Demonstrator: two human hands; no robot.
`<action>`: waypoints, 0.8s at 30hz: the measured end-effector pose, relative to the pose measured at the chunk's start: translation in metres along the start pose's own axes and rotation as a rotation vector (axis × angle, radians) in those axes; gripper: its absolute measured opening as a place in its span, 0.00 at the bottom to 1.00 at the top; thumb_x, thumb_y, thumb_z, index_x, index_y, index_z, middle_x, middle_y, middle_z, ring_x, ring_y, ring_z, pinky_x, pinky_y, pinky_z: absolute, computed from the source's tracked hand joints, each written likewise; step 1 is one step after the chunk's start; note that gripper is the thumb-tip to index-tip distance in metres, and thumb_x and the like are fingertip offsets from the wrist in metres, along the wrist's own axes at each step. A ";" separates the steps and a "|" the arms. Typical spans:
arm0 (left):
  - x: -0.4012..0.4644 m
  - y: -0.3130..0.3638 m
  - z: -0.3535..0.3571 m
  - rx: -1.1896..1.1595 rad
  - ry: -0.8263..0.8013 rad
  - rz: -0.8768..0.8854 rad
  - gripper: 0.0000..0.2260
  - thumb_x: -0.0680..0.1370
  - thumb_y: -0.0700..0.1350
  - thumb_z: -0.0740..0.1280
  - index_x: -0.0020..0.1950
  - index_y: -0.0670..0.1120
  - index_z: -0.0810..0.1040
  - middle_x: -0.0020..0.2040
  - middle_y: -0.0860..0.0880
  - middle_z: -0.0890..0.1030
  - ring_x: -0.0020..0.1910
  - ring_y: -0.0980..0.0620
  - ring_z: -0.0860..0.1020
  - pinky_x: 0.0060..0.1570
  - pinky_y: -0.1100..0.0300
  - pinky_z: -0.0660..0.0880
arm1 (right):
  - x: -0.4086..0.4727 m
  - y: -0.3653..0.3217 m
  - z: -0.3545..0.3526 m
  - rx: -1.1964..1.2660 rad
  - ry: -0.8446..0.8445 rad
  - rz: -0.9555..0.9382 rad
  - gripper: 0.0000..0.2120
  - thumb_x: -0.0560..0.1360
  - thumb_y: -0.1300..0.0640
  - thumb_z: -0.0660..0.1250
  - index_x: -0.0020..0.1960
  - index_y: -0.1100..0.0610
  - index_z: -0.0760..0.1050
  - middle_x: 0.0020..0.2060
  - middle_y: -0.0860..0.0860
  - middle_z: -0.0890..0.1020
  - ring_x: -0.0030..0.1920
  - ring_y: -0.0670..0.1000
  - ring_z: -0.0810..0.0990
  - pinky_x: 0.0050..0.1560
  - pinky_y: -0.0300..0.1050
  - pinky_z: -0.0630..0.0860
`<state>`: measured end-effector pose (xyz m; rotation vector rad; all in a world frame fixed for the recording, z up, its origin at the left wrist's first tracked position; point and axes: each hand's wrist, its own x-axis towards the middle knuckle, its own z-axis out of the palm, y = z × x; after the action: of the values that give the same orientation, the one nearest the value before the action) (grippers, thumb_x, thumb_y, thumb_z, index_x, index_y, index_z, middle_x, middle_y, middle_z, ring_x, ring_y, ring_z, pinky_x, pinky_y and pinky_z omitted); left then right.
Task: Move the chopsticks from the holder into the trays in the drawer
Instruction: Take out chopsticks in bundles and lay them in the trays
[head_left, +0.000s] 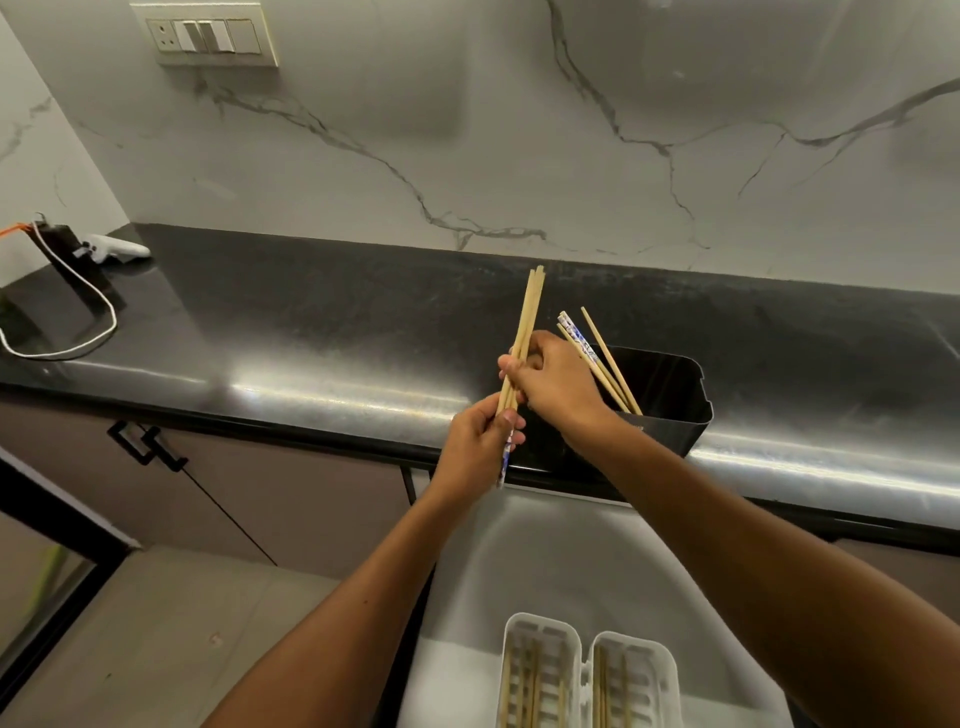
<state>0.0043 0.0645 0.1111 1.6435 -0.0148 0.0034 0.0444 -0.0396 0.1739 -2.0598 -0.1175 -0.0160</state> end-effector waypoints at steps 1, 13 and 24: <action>0.006 0.000 -0.001 0.051 -0.009 0.004 0.09 0.82 0.41 0.58 0.54 0.44 0.78 0.44 0.47 0.81 0.44 0.53 0.80 0.51 0.56 0.77 | 0.001 0.002 0.003 -0.014 0.035 -0.024 0.09 0.77 0.54 0.64 0.54 0.58 0.73 0.45 0.55 0.83 0.44 0.50 0.83 0.47 0.44 0.80; 0.050 -0.003 -0.007 0.454 -0.012 0.043 0.05 0.76 0.43 0.68 0.48 0.42 0.81 0.43 0.43 0.84 0.44 0.43 0.81 0.49 0.48 0.80 | 0.016 0.027 0.013 -0.070 0.088 -0.163 0.04 0.79 0.58 0.63 0.50 0.60 0.72 0.41 0.55 0.82 0.43 0.52 0.83 0.45 0.43 0.80; 0.052 -0.027 -0.001 0.512 0.060 0.050 0.08 0.78 0.39 0.65 0.39 0.44 0.79 0.35 0.44 0.81 0.31 0.53 0.74 0.34 0.58 0.75 | 0.012 0.046 0.029 -0.034 0.071 -0.141 0.06 0.79 0.59 0.62 0.43 0.58 0.71 0.35 0.51 0.77 0.39 0.51 0.80 0.41 0.40 0.78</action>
<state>0.0569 0.0669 0.0849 2.1535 -0.0100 0.1023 0.0595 -0.0351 0.1202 -2.0791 -0.2196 -0.1792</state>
